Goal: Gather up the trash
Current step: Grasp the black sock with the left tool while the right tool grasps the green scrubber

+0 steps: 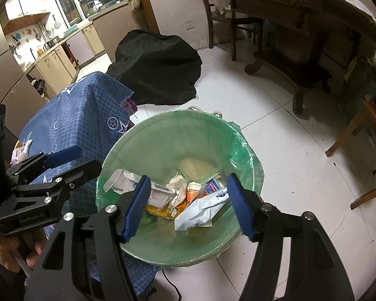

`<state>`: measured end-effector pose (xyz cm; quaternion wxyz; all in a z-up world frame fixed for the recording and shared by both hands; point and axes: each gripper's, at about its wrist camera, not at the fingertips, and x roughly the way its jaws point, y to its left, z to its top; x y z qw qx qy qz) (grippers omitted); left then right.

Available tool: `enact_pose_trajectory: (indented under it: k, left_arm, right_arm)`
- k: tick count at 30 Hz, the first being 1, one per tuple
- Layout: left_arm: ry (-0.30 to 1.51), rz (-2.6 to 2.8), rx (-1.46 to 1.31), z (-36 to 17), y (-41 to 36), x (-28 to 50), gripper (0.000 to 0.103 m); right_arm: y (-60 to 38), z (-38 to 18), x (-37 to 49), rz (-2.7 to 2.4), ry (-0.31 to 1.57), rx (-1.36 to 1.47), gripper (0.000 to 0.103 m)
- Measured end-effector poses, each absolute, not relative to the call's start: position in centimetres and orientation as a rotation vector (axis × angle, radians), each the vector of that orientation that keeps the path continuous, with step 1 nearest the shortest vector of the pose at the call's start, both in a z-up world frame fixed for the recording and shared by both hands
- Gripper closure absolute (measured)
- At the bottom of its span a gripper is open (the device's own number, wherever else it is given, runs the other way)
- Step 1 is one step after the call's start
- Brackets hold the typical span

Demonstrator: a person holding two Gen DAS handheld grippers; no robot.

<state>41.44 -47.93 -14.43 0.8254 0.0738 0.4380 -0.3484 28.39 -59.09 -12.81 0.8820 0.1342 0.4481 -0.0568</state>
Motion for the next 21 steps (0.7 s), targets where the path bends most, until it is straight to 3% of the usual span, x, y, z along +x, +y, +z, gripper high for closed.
enact_pose_trajectory:
  k: [5,11,21]
  left_arm:
    - [0.887,-0.732,0.159,-13.1,-43.4,40.5,0.030]
    - [0.829,-0.575,0.079,-11.2,-28.2,41.1,0.027]
    - [0.755,-0.078,-0.101,-10.9,2.8,42.3,0.015]
  right_arm:
    - [-56.2,-10.6,25.3,-0.113,0.769,0.223,0.016]
    - [-49.5,-9.6,22.4,-0.003,0.659,0.154,0.013]
    - [-40.0,-11.2,24.8,0.184,0.713,0.134,0.012]
